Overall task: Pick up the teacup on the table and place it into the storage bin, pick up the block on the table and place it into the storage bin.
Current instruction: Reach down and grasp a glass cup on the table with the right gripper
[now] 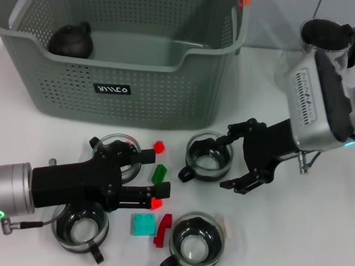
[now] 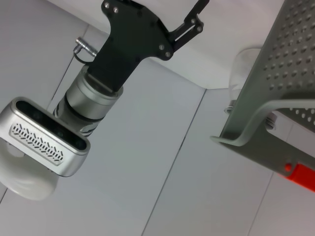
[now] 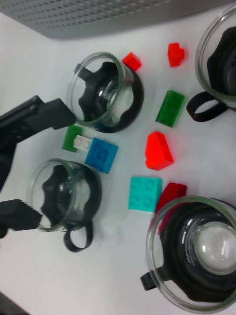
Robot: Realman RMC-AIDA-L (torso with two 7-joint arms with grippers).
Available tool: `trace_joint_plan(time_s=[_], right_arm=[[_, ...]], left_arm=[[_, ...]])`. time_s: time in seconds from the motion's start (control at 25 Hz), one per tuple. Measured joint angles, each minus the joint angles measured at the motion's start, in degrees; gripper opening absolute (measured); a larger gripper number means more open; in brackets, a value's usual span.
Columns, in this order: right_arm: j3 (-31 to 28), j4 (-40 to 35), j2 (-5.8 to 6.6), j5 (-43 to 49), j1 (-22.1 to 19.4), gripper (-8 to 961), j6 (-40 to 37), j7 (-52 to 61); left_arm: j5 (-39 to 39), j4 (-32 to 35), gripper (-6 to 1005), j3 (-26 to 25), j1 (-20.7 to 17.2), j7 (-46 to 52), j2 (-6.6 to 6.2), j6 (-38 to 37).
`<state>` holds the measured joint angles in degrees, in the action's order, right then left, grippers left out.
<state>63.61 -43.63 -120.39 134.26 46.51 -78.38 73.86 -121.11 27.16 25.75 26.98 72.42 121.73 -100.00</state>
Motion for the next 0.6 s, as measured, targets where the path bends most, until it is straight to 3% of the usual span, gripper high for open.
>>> trace_joint_plan(time_s=[0.6], right_arm=[[10.2,2.6,-0.43,-2.2,0.9,881,8.5,3.2]], left_arm=[[0.0,-0.1,932,0.0,-0.2,-0.1,0.00,0.0]])
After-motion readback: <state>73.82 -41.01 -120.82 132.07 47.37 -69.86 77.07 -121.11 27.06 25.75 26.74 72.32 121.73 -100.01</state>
